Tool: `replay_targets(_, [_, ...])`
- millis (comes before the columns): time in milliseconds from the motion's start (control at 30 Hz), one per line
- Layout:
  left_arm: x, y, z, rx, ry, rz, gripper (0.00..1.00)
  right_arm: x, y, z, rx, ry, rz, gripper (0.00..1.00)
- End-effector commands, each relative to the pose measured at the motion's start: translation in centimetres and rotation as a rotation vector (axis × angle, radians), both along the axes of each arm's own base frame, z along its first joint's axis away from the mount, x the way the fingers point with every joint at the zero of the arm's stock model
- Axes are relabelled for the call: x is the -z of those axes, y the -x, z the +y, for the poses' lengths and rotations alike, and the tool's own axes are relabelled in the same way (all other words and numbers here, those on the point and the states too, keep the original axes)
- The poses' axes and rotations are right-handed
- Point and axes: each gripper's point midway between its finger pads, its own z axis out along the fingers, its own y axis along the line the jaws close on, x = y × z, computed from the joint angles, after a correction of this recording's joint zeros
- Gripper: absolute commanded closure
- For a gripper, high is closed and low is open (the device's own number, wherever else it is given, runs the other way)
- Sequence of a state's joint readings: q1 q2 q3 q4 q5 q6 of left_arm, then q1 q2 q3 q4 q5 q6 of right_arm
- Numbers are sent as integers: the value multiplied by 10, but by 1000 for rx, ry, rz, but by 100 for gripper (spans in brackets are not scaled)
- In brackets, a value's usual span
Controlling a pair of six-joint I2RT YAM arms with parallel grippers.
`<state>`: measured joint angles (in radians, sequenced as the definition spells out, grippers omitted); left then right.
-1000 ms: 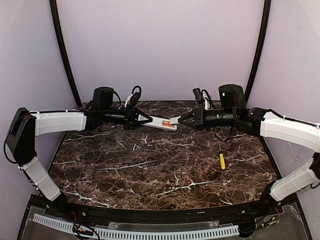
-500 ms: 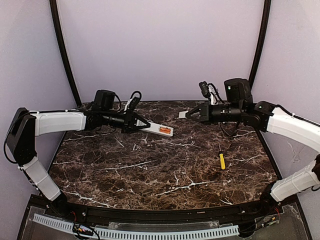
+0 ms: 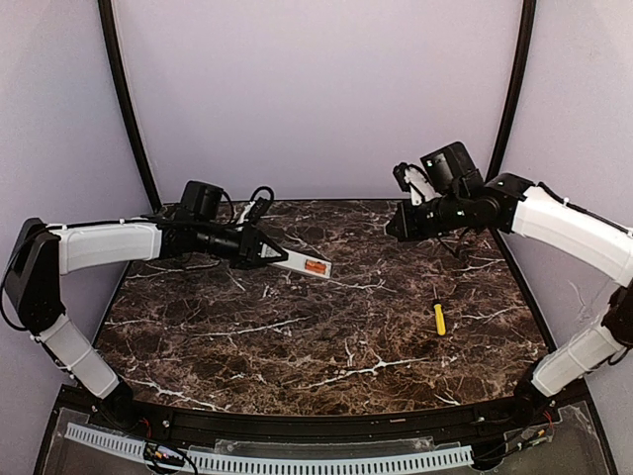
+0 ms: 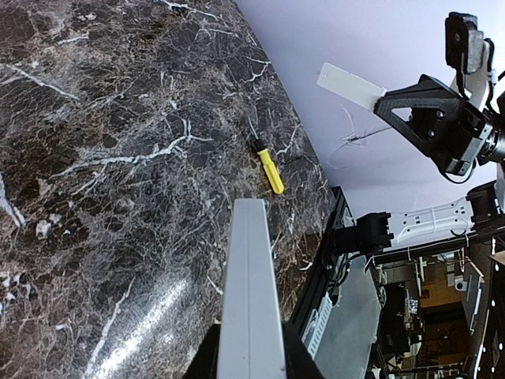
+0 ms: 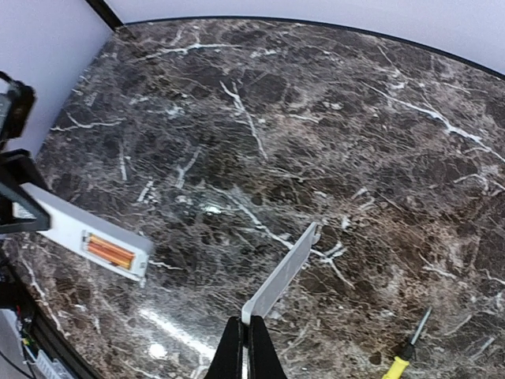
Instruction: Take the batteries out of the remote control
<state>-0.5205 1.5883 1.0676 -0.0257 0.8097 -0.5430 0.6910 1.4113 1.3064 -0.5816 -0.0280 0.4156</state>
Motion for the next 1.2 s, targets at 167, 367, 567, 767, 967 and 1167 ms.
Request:
replay_targets(167, [0,18,21,-7,-78,-59,100,48,-21,-41,94,388,69,100])
replay_targets(367, [4,21,25,-8,-94,-65,100,78,-27,-62,137,582,136,100])
replay_targets(567, [7,24,26,-4,-93,-57,100,109,-30,-69,120,717,205,100])
replay_targets(767, [7,29,31,-7,-112,-60,100,133,-36,-64,80,781,245,100])
replay_targets(967, [7,33,35,-17,-127,-62,100,154,-40,-59,41,812,282,100])
replay_targets(1167, [9,34,37,-22,-133,-58,100,172,-42,-51,4,790,311,99])
